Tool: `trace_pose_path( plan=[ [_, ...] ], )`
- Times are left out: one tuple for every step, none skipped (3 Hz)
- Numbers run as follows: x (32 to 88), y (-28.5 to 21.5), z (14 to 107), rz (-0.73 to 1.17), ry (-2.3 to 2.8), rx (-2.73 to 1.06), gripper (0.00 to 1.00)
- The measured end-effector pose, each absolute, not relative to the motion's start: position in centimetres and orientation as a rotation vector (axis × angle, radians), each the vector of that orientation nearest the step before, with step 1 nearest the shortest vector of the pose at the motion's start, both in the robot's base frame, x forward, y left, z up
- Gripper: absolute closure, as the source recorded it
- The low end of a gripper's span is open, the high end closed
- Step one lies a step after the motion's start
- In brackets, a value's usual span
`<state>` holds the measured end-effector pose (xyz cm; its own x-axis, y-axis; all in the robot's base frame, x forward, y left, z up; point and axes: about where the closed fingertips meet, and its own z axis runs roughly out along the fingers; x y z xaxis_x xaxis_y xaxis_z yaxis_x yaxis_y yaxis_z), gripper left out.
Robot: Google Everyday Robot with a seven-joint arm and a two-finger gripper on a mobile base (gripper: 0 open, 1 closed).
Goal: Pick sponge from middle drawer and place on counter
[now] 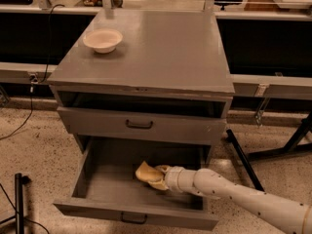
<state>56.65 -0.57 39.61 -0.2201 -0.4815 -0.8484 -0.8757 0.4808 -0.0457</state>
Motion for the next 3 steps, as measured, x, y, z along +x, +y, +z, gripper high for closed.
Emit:
trace_pose_path(
  plan=[
    [55.1, 0.1, 46.0, 0.625, 1.731, -1.235, 1.0],
    [53.0, -0.2, 53.1, 0.643, 1.631, -1.397, 1.0],
    [51.6, -1.2, 59.3, 0.65, 1.57, -1.555, 1.0]
  ],
)
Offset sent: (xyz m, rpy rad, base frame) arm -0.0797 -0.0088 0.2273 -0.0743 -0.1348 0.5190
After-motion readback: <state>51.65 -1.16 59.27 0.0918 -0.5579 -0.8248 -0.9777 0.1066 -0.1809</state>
